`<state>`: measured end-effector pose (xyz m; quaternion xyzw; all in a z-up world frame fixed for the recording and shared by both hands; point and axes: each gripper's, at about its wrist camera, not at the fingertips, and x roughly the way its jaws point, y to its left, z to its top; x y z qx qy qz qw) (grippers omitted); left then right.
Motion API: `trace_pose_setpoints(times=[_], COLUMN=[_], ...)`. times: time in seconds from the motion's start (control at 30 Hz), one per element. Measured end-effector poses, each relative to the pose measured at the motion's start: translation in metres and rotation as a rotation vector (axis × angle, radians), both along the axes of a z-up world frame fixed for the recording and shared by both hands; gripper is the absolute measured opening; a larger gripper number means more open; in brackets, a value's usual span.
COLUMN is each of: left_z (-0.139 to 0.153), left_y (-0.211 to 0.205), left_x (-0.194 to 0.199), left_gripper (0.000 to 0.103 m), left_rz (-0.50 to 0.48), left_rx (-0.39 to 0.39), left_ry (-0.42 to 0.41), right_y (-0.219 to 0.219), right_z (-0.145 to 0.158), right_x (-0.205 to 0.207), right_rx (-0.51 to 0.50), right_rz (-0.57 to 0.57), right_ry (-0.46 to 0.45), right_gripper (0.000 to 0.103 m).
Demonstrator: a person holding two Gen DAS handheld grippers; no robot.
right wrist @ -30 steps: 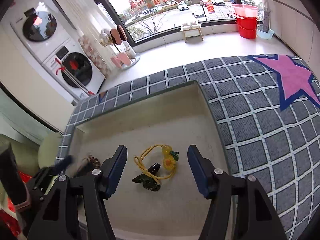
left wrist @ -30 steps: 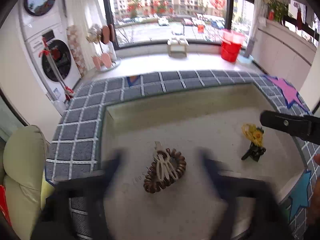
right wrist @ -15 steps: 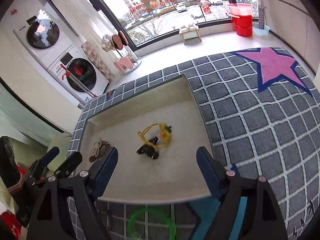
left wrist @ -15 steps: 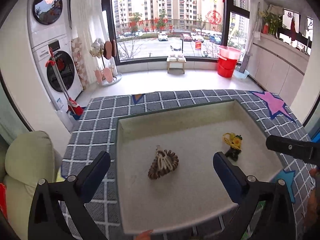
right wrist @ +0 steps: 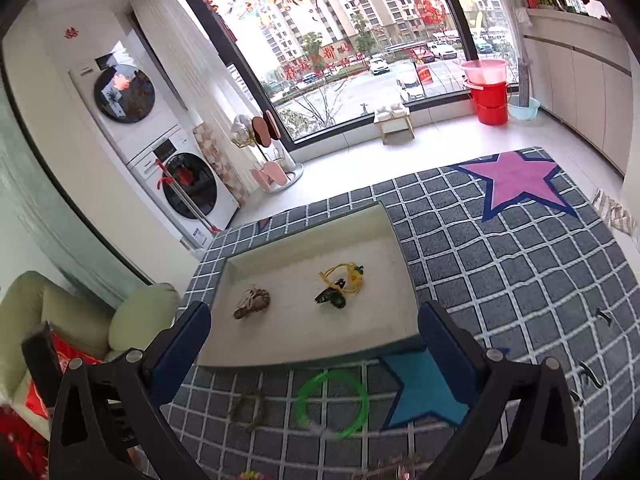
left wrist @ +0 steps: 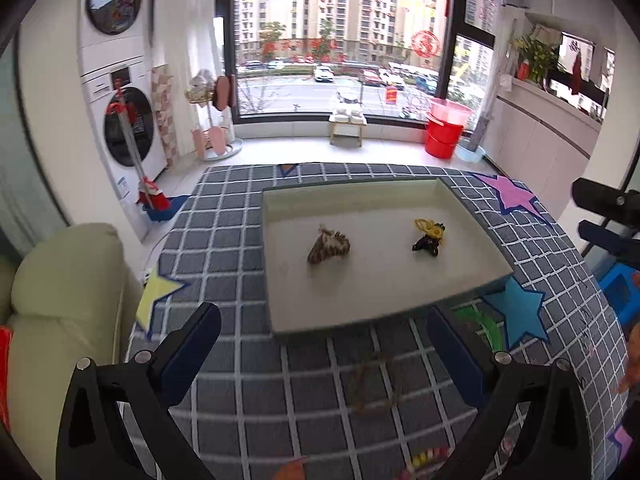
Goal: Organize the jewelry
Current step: 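Withdraw both open tools from the tray toward the remaining jewelry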
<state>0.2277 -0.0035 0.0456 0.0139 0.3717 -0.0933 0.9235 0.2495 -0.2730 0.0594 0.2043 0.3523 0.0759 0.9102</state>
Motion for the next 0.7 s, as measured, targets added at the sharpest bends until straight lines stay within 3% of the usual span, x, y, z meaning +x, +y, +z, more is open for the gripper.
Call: trace_pose_setpoints(times=[0.17, 0.33, 0.7], left_z=[-0.006, -0.02, -0.052], left_y=[0.0, -0.001, -0.006], left_x=[-0.025, -0.043, -0.076], left_gripper=[0.103, 0.103, 0.103], left_rz=[-0.014, -0.055, -0.059], left_rx=[0.034, 0.035, 0.027], left_ry=[0.0, 0.058, 0.148], right_y=[0.004, 0.004, -0.007], right_z=[0.016, 0.019, -0.031], right_x=[-0.026, -0.05, -0.089], right_rx=[-0.057, -0.078, -0.104], right_rz=[0.016, 0.028, 0.026], right_ry=[0.002, 0.028, 0.18], right_gripper=[0.103, 0.103, 0.103])
